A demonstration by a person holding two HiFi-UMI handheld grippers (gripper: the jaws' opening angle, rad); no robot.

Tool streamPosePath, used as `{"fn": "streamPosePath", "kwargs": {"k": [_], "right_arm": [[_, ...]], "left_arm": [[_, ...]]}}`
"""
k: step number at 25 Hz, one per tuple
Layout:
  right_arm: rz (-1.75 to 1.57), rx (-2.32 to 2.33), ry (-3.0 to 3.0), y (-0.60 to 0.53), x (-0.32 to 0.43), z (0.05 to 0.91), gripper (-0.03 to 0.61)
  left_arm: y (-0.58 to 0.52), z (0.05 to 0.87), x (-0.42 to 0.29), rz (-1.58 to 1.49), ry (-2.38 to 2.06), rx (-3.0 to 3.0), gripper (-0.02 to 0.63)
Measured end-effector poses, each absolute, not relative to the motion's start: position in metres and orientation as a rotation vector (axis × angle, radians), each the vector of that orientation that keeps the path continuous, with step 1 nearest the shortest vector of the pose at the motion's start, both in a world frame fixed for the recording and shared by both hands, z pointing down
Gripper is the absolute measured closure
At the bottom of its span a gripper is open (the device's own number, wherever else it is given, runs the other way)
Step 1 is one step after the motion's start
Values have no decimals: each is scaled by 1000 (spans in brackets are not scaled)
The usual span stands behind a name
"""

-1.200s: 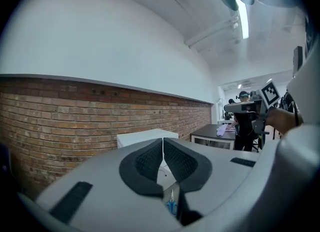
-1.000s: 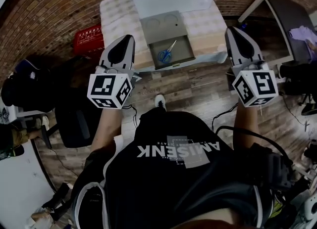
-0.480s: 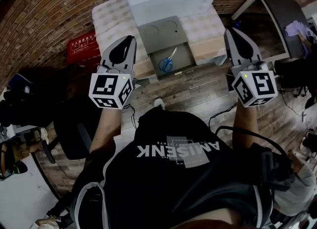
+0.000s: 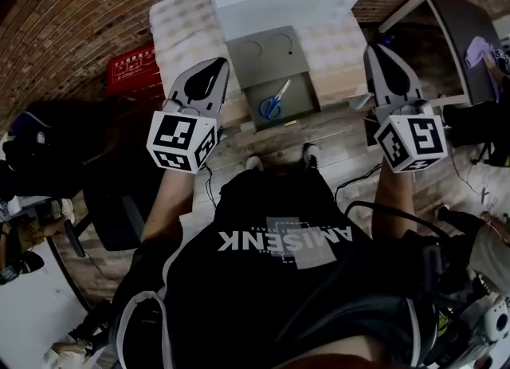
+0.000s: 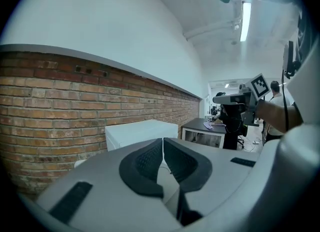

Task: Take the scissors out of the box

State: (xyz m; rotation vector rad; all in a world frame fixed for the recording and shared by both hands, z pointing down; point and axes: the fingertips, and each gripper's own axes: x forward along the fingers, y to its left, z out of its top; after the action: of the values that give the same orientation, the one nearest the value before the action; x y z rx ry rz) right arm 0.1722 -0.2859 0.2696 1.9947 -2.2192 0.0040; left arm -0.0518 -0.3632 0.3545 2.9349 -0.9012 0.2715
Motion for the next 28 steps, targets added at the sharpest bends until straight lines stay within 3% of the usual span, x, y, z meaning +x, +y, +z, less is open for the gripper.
{"fn": "streamPosePath", "kwargs": {"k": [24, 28], "right_arm": [[33, 1575, -2560, -369, 239, 279, 537], [41, 1518, -2596, -377, 244, 284, 537]], "left_arm": [[-348, 447, 12, 697, -1233, 2665, 598], [-341, 471, 26, 800, -1209, 2640, 565]]}}
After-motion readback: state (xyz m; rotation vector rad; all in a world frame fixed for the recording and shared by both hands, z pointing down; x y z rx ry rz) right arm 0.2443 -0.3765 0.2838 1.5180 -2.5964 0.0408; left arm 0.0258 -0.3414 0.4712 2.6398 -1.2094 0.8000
